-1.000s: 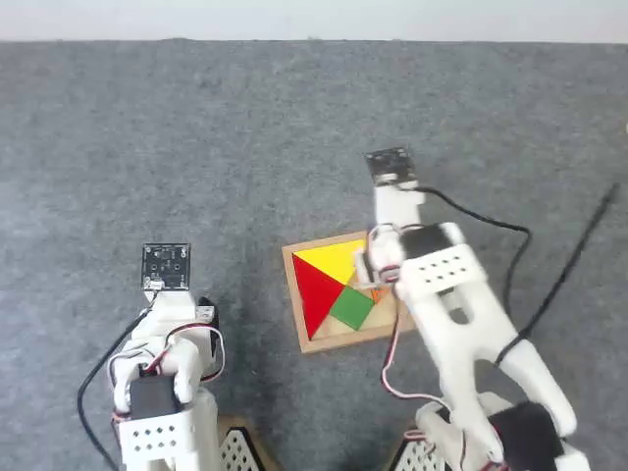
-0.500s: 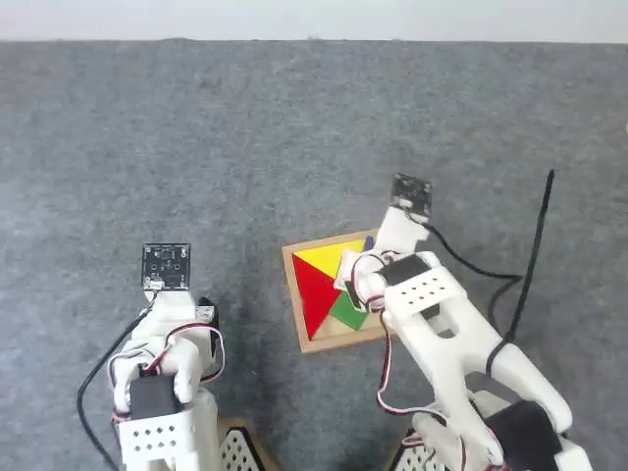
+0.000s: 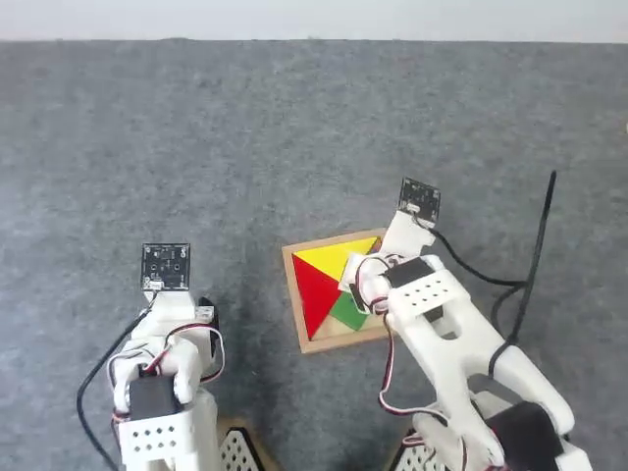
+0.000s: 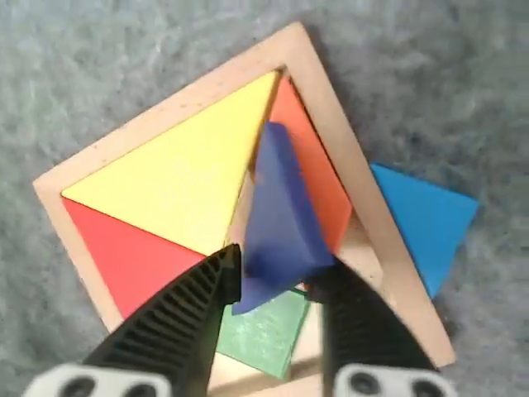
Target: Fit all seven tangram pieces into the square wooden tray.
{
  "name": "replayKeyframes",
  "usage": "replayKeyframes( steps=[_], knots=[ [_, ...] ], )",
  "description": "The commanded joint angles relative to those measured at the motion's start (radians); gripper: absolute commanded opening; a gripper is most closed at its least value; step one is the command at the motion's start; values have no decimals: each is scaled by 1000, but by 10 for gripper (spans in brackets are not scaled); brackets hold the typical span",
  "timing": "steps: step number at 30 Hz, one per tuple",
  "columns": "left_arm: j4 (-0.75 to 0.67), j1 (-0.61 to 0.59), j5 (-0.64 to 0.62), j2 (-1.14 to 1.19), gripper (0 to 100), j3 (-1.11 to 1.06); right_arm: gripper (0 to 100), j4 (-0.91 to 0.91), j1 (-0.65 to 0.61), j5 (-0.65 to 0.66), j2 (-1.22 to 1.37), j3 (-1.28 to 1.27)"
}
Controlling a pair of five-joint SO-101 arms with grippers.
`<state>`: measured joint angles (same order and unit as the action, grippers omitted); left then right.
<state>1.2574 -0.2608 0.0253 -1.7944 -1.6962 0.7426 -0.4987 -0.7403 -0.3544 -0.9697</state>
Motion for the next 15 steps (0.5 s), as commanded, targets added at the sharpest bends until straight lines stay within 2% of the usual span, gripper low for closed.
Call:
replayKeyframes(
  steps=[1, 8, 15],
  knots=[
    [3, -6, 2, -20, 93, 13, 198, -16, 13, -9, -5, -2],
    [3, -6, 2, -20, 93, 13, 198, 19, 41, -3, -47, 2],
    [3, -6, 2, -20, 93, 13, 198, 61, 45, -2, -234, 2]
  ],
)
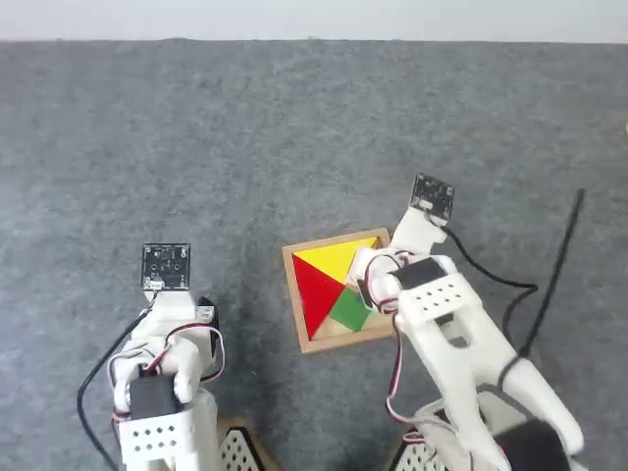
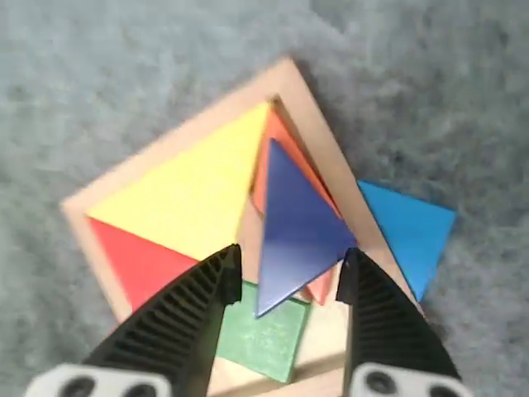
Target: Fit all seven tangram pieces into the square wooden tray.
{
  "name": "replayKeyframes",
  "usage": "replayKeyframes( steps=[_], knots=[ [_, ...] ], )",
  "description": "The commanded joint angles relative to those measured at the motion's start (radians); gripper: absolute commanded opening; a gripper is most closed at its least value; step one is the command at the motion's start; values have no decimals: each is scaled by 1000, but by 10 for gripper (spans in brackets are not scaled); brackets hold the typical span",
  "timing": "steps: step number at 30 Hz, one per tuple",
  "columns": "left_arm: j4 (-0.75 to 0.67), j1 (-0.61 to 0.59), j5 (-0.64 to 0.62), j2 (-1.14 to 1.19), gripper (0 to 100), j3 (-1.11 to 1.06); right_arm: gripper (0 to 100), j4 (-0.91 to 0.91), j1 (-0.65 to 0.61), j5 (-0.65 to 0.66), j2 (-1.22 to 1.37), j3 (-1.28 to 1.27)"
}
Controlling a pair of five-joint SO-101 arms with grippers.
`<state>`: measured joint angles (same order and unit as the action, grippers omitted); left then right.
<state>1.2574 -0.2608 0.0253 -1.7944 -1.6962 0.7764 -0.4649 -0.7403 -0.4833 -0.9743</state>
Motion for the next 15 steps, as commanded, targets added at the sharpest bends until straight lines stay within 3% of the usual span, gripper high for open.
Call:
replayKeyframes(
  steps=[1, 15],
  knots=[
    [3, -6, 2, -20, 93, 13, 198, 33, 12, -2, -133, 6],
    [3, -6, 2, -20, 93, 13, 198, -177, 15, 46, -84, 8]
  ],
)
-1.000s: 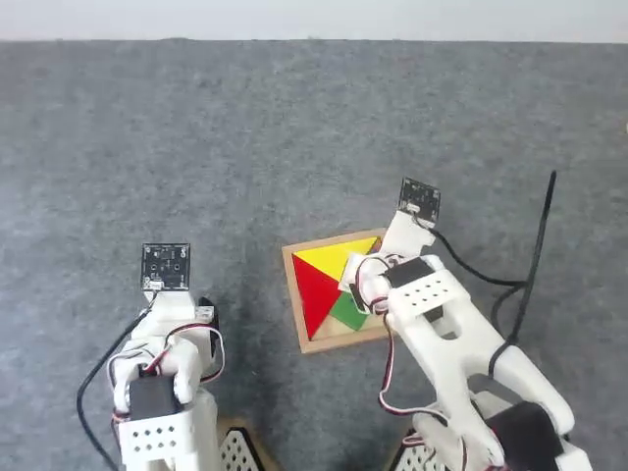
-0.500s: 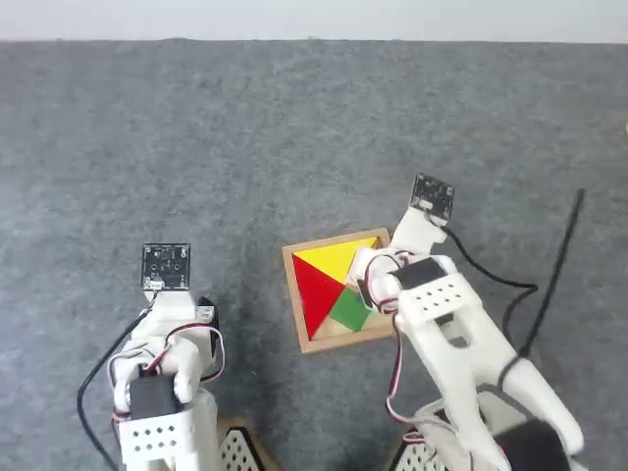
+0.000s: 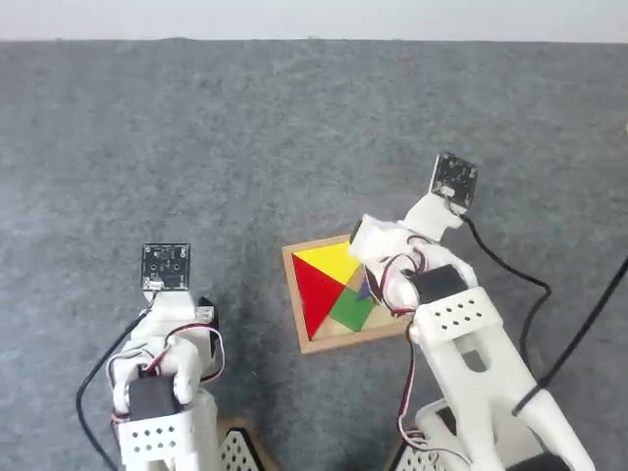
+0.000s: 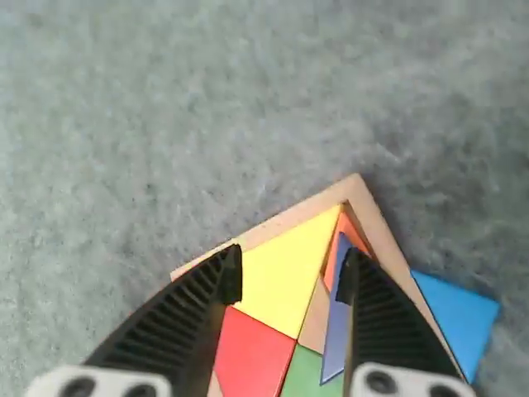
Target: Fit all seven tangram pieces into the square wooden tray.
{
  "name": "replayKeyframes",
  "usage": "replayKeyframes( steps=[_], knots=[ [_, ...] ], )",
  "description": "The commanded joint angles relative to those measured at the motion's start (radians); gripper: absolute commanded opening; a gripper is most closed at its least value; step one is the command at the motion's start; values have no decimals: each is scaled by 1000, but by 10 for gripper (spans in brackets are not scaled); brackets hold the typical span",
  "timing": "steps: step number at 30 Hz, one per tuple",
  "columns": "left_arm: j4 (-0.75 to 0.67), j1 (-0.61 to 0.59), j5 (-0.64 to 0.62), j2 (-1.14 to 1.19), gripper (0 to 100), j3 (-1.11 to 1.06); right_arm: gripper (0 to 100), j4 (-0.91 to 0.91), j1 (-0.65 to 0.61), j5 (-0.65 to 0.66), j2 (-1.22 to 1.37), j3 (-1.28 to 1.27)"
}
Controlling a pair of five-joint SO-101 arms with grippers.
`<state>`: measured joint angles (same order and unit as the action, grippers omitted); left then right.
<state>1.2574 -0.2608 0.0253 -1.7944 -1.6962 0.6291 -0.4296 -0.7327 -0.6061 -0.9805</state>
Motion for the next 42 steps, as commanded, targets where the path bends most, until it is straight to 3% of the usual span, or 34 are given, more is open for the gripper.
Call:
replayKeyframes(
  steps=[1, 12, 22, 28, 38, 42],
  knots=[
    [3, -5, 2, -20, 93, 13, 198, -30, -28, 43, 64, 14],
    [3, -6, 2, -20, 93, 13, 198, -31, -24, 110, 208, 11],
    [3, -6, 2, -20, 93, 13, 198, 171, -21, 112, 214, 8],
    [3, -6, 2, -20, 93, 13, 198, 199, -19, 163, 211, 8],
    [3, -6, 2, -20, 93, 13, 198, 338, -18, 161, -147, 5],
    [3, -6, 2, -20, 93, 13, 198, 262, -27, 166, -242, -57]
  ],
)
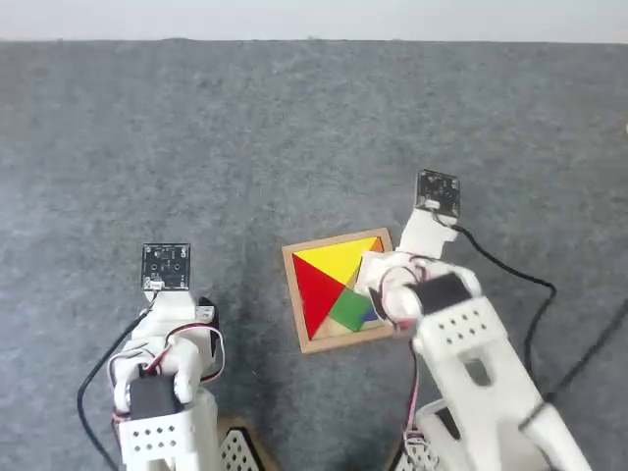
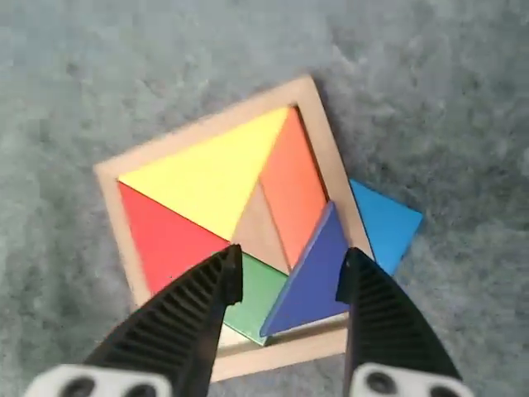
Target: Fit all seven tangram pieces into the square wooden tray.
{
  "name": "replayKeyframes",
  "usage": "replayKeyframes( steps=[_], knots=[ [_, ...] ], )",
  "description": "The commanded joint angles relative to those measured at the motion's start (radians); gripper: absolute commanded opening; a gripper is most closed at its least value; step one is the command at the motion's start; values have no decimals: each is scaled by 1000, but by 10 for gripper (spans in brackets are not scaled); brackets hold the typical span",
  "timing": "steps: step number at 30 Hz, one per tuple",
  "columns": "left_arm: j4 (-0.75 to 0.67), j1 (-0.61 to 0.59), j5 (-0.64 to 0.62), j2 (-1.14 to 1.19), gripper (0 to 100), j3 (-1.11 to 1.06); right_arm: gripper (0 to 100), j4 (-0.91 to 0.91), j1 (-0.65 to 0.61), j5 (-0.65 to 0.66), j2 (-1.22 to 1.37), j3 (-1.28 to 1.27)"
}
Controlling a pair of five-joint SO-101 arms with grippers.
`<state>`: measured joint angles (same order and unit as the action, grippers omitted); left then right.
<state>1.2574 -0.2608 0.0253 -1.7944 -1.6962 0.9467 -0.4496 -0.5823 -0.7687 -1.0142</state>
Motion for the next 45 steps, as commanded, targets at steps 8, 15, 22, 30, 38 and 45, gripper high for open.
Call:
replayKeyframes(
  steps=[8, 15, 22, 30, 38, 45],
  knots=[
    [3, -5, 2, -20, 93, 13, 198, -208, -10, 127, -1, -132],
    [3, -6, 2, -20, 93, 13, 198, -213, -73, 124, 151, -83],
    [3, -6, 2, -20, 93, 13, 198, -206, -127, 124, 214, -48],
    [3, -6, 2, -20, 93, 13, 198, -130, -145, 130, 283, -21],
    [3, -6, 2, -20, 93, 13, 198, -76, -143, 130, 208, -3],
    [3, -6, 2, -20, 93, 13, 198, -94, -147, 115, 133, 0]
  ],
)
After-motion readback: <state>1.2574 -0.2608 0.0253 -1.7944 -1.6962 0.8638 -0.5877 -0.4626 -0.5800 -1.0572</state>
